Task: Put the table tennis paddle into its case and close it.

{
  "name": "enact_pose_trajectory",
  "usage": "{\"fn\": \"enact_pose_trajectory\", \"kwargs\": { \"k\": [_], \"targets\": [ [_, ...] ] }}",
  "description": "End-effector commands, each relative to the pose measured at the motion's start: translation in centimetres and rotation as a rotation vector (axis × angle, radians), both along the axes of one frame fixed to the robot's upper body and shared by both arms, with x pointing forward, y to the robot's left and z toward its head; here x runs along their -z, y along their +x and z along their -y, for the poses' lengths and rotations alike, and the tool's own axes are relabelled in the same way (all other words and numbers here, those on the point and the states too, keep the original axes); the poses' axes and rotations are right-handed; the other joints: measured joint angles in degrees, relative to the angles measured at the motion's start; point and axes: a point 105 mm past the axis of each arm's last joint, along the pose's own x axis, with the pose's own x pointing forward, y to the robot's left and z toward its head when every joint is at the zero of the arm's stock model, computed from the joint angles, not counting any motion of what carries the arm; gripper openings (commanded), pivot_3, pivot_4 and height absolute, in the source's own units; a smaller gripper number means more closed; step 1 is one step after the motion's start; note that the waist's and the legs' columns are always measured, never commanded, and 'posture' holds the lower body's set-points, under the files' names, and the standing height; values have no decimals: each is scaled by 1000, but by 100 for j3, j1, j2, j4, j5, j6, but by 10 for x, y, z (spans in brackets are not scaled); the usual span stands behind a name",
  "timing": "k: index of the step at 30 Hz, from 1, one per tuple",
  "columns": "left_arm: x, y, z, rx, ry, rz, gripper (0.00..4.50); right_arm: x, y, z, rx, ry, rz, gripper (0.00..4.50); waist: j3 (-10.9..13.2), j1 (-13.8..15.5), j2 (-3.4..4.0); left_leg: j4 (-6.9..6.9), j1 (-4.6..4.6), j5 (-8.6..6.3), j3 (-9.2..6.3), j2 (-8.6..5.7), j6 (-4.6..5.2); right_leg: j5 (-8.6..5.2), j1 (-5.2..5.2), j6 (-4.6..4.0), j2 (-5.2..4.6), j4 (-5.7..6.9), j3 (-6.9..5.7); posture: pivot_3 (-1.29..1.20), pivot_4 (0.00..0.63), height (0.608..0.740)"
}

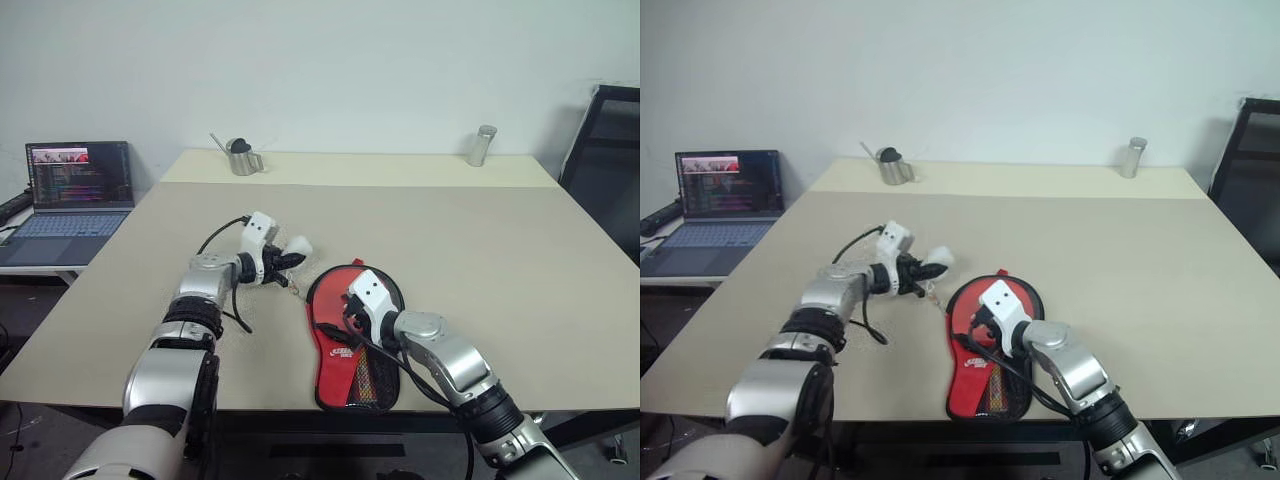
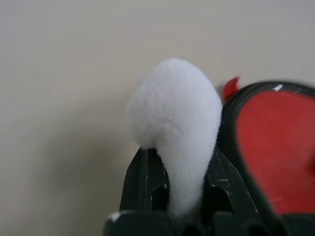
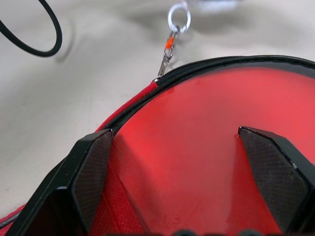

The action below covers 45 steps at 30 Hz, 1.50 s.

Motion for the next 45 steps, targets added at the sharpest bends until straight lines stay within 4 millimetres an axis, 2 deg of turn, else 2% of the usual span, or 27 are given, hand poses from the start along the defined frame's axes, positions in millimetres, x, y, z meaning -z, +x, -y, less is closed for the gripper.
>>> {"fn": "enact_pose_trajectory", "kwargs": {
  "k": [1,9,15,25,31,45],
  "targets": [
    [-16,9,13,8,49,90,254,14,1,7,24,-37,-27,4500,0,0,-1,2,0,0,-1,0,0,0,1,0,0,0,-2,0,150,740],
    [-22,13,34,55,74,122,254,21,2,20,49,-71,-35,4500,-1,-1,-2,12,-1,-1,-1,-2,1,1,5,2,0,3,-3,0,150,740],
    [-25,17,43,53,170,168,254,26,-4,24,42,-90,-50,4500,-3,2,-4,14,-2,-1,-3,-5,1,1,7,3,0,3,-5,0,150,740],
    [-29,25,62,12,284,291,254,30,-3,46,47,-172,-51,4500,-3,22,-4,31,-5,-1,-6,-10,2,6,11,12,-1,3,-8,0,150,740],
    [-28,26,70,38,395,363,254,33,-5,52,51,-195,-55,4500,-4,26,-5,39,-5,-1,-4,-13,2,10,15,20,-1,3,-8,0,150,740],
    [-56,28,97,53,485,575,254,36,-14,53,63,-201,-72,4500,-5,38,-7,39,-7,-1,-4,-29,3,11,16,23,-9,2,-9,0,150,740]
  ]
}}
